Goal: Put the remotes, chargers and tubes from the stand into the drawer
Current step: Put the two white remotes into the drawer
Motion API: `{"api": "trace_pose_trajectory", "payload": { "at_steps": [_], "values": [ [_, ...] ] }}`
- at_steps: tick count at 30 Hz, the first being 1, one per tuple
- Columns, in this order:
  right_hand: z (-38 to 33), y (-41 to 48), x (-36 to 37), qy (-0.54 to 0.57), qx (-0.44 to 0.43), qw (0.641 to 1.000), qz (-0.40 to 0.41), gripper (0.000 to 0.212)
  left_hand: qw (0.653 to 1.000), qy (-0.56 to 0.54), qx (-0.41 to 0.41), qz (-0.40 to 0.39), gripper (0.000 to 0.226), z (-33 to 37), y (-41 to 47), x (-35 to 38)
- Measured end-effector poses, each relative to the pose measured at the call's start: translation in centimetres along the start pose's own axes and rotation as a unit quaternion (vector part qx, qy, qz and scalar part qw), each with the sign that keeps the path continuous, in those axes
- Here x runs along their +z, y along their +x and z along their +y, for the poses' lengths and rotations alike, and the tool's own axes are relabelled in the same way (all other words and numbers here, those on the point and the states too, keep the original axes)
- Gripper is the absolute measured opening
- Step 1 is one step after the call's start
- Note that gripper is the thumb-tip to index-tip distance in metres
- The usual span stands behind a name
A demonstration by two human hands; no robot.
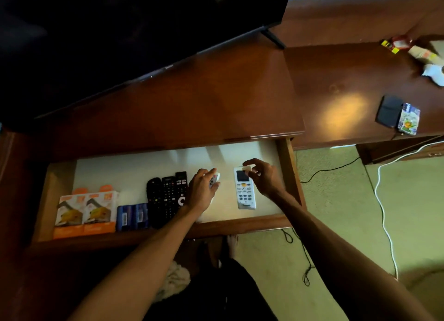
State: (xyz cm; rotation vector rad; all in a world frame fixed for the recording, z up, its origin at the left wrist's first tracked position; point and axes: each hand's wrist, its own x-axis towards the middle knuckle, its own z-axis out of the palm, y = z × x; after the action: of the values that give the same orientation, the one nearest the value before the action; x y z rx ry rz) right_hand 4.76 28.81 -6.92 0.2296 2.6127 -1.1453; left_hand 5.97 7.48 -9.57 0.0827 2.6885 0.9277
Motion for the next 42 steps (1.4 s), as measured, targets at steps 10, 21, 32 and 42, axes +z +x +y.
{"api": "trace_pose_trajectory", "payload": {
  "at_steps": [10, 21, 32, 42],
  "values": [
    [4.6, 3.1, 4.5, -0.007, 0.065, 0.997, -0.036, 0.024, 0.995, 0.074, -0.052, -0.042, 0.047, -0.2, 2.8, 5.4],
    [5.0, 3.3, 6.2, -0.030, 0.044, 0.991, -0.122, 0.049, 0.917, 0.356, 0.078, -0.160, 0.057, -2.7, 2.9, 3.1],
    [4.8, 3.2, 8.4, 0.021, 0.043, 0.991, -0.128, 0.045, 0.925, 0.343, 0.056, -0.156, 0.049, -3.5, 0.0, 2.6],
    [4.8, 2.0, 9.4, 0.073, 0.045, 0.993, -0.076, 0.045, 0.939, 0.309, 0.046, -0.143, 0.056, -4.0, -0.8, 2.7]
  ]
}}
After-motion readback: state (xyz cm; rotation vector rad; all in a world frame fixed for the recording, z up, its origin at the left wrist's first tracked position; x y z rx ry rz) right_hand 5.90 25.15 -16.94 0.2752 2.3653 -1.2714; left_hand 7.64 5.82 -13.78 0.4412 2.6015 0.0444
